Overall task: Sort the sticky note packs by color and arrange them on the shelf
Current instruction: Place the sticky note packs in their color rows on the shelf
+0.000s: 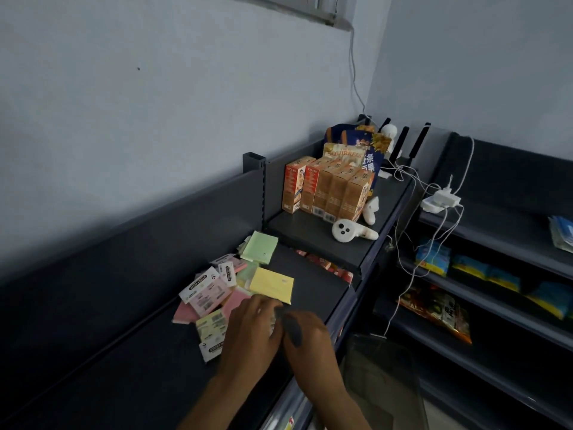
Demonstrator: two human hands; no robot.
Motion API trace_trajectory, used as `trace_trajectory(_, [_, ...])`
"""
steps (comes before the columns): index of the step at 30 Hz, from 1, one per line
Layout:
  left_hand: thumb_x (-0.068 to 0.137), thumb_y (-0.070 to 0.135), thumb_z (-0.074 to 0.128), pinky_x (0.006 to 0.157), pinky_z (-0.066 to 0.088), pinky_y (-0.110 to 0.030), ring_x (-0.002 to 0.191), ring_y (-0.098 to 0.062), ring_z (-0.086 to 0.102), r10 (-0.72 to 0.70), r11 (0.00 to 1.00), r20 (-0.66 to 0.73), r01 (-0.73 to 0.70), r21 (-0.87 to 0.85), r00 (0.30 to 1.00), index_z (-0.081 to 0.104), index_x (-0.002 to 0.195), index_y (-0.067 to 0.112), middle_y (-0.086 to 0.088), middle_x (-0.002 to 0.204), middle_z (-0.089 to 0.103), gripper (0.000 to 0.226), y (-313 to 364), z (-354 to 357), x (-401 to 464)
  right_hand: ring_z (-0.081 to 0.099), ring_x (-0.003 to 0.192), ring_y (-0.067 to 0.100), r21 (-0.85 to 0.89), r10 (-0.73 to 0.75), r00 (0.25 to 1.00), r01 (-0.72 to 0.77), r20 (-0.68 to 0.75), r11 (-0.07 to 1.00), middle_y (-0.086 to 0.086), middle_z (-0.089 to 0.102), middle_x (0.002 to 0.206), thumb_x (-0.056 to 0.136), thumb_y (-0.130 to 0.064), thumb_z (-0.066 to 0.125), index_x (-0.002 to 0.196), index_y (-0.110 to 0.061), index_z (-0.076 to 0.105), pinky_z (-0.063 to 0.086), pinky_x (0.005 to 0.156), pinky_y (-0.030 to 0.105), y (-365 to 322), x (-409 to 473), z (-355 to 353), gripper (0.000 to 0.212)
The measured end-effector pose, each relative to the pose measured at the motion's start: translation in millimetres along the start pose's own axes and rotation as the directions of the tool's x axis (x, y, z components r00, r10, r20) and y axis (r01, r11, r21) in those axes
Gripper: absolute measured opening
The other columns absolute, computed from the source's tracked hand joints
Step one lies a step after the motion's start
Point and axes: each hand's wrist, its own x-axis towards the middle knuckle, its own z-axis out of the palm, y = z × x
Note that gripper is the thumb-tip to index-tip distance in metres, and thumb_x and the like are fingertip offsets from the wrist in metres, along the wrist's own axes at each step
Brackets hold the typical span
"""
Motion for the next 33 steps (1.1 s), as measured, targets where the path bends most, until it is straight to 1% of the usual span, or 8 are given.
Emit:
trace_trajectory(4, [0.090, 0.030, 0.068, 0.088, 0.045, -0.028, 0.101, -0.008, 0.053, -0.048, 0.999, -0.015, 0.048, 0.015, 0.999, 0.061, 0.113, 0.032, 0.015, 0.112, 0.057, 0.024, -7, 8, 14, 0.050, 0.072, 0.010, 0.082, -0.017, 1.000, 0.018, -0.020, 0.996, -0.011, 0.054, 0.077, 0.088, -0.011, 0.054, 0.074, -0.032, 0.048, 0.035, 0.066, 0.023, 6, 23, 3, 0.026])
trace_trajectory(8, [0.090, 0.029, 0.066, 0.092, 0.044, -0.029, 0.105, -0.009, 0.053, -0.124, 0.989, -0.015, 0.125, 0.077, 0.992, 0.061, 0.115, 0.033, 0.014, 0.115, 0.058, 0.026, -14, 20, 31, 0.056, 0.097, 0.011, 0.123, -0.022, 0.999, 0.017, 0.040, 0.992, -0.009, 0.064, 0.104, 0.091, -0.012, 0.063, 0.106, -0.024, 0.069, 0.042, 0.081, 0.019, 18, 47, 6, 0.020])
trace_trajectory(14, [0.087, 0.025, 0.067, 0.085, 0.050, -0.033, 0.101, -0.015, 0.058, -0.168, 0.978, -0.016, 0.169, 0.122, 0.986, 0.061, 0.119, 0.029, 0.009, 0.119, 0.058, 0.033, -13, 39, 63, 0.045, 0.133, 0.017, 0.070, -0.037, 0.985, 0.026, 0.168, 0.997, -0.001, 0.049, 0.144, 0.089, -0.015, 0.064, 0.137, -0.022, 0.057, 0.036, 0.106, 0.018, 49, 91, 2, 0.048])
trace_trajectory(19, [0.085, 0.018, 0.064, 0.091, 0.049, -0.034, 0.107, -0.016, 0.056, -0.146, 0.977, -0.055, 0.153, 0.147, 0.988, 0.061, 0.118, 0.028, 0.006, 0.122, 0.059, 0.035, -8, 56, 84, 0.041, 0.140, 0.025, 0.096, -0.141, 0.967, 0.123, 0.212, 0.988, 0.006, 0.056, 0.141, 0.090, -0.010, 0.061, 0.133, -0.019, 0.060, 0.029, 0.112, 0.022, 67, 119, 4, 0.044])
trace_trajectory(23, [0.086, 0.013, 0.053, 0.094, 0.048, -0.031, 0.111, -0.013, 0.056, -0.184, 0.964, -0.081, 0.196, 0.181, 0.980, 0.060, 0.122, 0.027, 0.007, 0.127, 0.058, 0.039, -12, 66, 93, 0.037, 0.143, 0.023, 0.117, -0.175, 0.947, 0.148, 0.270, 0.982, 0.009, 0.048, 0.149, 0.092, -0.023, 0.059, 0.141, -0.018, 0.053, 0.030, 0.119, 0.030, 76, 135, 13, 0.050])
trace_trajectory(26, [0.085, 0.019, 0.047, 0.091, 0.054, -0.036, 0.109, -0.018, 0.062, -0.202, 0.954, -0.098, 0.218, 0.207, 0.975, 0.063, 0.122, 0.022, 0.002, 0.125, 0.062, 0.040, -20, 73, 93, 0.050, 0.129, 0.019, 0.170, -0.209, 0.932, 0.164, 0.297, 0.972, 0.006, 0.058, 0.137, 0.084, -0.029, 0.057, 0.135, -0.016, 0.057, 0.039, 0.112, 0.033, 79, 141, 19, 0.052])
trace_trajectory(29, [0.083, 0.016, 0.052, 0.088, 0.057, -0.038, 0.105, -0.021, 0.067, -0.236, 0.941, -0.108, 0.254, 0.222, 0.966, 0.067, 0.119, 0.017, -0.003, 0.122, 0.067, 0.039, -25, 77, 94, 0.061, 0.102, 0.019, 0.206, -0.227, 0.940, 0.177, 0.254, 0.962, 0.006, 0.068, 0.112, 0.082, -0.014, 0.068, 0.115, -0.012, 0.068, 0.045, 0.091, 0.024, 79, 146, 18, 0.033])
trace_trajectory(33, [0.088, 0.025, 0.040, 0.096, 0.052, -0.040, 0.114, -0.019, 0.060, -0.269, 0.935, -0.049, 0.273, 0.226, 0.962, 0.063, 0.126, 0.018, -0.001, 0.129, 0.062, 0.046, -25, 79, 97, 0.061, 0.079, 0.022, 0.167, -0.268, 0.933, 0.232, 0.240, 0.958, 0.005, 0.069, 0.086, 0.080, -0.007, 0.064, 0.086, -0.013, 0.069, 0.049, 0.074, 0.031, 76, 147, 17, 0.010])
